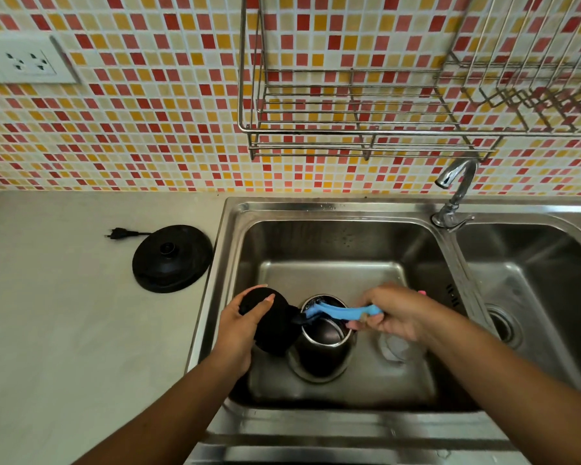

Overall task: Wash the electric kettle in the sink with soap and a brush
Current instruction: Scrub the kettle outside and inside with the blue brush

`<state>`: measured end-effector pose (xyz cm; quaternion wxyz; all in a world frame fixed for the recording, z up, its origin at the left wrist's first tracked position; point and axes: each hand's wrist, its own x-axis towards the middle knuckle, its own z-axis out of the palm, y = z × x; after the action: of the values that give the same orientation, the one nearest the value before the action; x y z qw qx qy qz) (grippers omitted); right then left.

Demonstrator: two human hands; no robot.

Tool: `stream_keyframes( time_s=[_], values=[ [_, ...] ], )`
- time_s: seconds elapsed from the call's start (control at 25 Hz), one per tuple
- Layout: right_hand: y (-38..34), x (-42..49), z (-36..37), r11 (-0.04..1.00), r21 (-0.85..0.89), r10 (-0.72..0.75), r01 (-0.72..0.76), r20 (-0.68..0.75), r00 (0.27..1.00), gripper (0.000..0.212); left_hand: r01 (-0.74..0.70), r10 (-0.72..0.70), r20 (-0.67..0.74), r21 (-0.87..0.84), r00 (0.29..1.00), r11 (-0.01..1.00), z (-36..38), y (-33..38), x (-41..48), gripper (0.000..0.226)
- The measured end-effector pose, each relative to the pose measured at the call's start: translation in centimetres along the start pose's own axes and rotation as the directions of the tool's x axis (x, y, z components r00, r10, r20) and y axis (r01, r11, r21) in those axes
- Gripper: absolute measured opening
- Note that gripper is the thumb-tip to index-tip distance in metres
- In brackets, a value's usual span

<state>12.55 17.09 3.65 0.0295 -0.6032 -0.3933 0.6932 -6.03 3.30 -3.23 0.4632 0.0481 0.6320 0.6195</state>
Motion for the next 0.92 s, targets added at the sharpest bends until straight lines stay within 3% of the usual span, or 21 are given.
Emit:
stream_keyframes(
  time_s=[0.08, 0.2, 0.36, 0.48, 0.68, 0.92],
  values=[
    [0.4, -0.1, 0.3, 0.988, 0.128, 0.075, -0.084, 0.077, 0.994, 0.015, 0.021, -0.021, 0.000, 0.023, 1.000, 0.999, -0.2, -0.1, 0.1, 0.040],
    [2.2, 2.2, 3.4, 0.957, 0.276, 0.064, -0.092, 0.108, 0.992, 0.015, 0.010, -0.010, 0.002, 0.052, 1.000, 0.999, 0.0, 0.0, -0.1, 0.038],
    [3.5, 3.9, 6.0, 0.922, 0.386, 0.014, -0.034, 0.055, 0.998, 0.012, 0.004, -0.005, 0.018, 0.050, 1.000, 0.999, -0.2, 0.1, -0.5, 0.028],
    [2.8, 1.5, 4.8, 0.884, 0.463, 0.027, -0.068, 0.095, 0.995, 0.009, -0.002, 0.001, 0.019, 0.052, 1.000, 0.999, -0.2, -0.1, -0.5, 0.022],
    [2.6, -0.9, 2.9, 0.844, 0.533, 0.016, -0.068, 0.101, 0.995, 0.016, 0.002, -0.006, 0.043, 0.083, 0.999, 0.997, -0.5, -0.1, -0.2, 0.038],
    [2.6, 2.0, 4.4, 0.641, 0.762, 0.111, -0.090, 0.024, 0.994, 0.028, 0.005, -0.012, 0.064, 0.100, 0.998, 0.995, -0.5, 0.4, -0.7, 0.036]
  ],
)
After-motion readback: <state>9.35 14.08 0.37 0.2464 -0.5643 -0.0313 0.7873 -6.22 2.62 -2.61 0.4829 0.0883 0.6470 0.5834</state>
